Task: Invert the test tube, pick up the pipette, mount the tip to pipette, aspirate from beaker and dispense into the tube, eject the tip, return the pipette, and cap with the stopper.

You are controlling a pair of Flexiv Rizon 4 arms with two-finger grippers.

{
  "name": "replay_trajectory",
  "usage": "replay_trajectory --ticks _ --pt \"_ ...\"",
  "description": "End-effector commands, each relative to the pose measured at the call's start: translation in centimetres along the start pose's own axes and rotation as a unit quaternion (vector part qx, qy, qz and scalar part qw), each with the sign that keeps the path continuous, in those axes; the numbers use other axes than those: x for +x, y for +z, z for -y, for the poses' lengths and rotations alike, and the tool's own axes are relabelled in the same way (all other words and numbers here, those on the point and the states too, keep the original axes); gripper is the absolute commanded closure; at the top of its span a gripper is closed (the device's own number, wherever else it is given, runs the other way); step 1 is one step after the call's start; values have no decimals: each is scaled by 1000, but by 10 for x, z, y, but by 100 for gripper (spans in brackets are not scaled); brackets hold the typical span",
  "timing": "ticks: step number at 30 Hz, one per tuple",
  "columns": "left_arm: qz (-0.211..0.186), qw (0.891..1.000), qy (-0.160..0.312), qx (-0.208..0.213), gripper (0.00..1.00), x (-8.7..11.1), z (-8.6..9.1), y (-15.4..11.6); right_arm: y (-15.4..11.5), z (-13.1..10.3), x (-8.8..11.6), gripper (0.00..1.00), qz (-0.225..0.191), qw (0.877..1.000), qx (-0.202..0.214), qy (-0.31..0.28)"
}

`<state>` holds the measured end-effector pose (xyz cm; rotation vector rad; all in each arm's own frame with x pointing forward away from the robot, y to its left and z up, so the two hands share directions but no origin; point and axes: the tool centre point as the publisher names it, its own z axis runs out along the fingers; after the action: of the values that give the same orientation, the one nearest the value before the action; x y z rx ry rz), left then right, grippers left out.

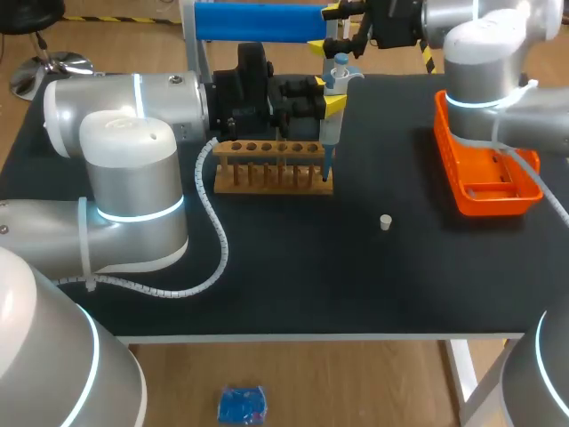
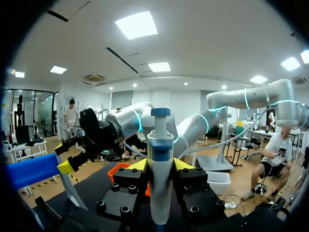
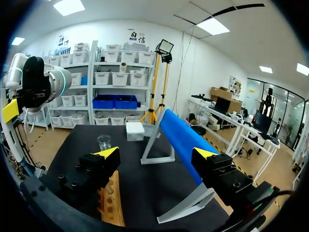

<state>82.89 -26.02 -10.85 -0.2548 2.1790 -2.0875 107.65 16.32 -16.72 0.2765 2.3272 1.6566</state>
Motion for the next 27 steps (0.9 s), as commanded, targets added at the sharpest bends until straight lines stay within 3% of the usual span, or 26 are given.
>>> replay_trajectory --ticks 1,19,27 --pt "2 1000 1 2 100 1 -1 1 -1 -1 -1 0 -2 1000 2 0" --pt "2 1000 1 2 100 1 -1 1 -1 -1 -1 0 -2 1000 2 0" --pt "21 999 6 -31 100 -24 5 -40 -1 -1 -1 0 -2 1000 2 0"
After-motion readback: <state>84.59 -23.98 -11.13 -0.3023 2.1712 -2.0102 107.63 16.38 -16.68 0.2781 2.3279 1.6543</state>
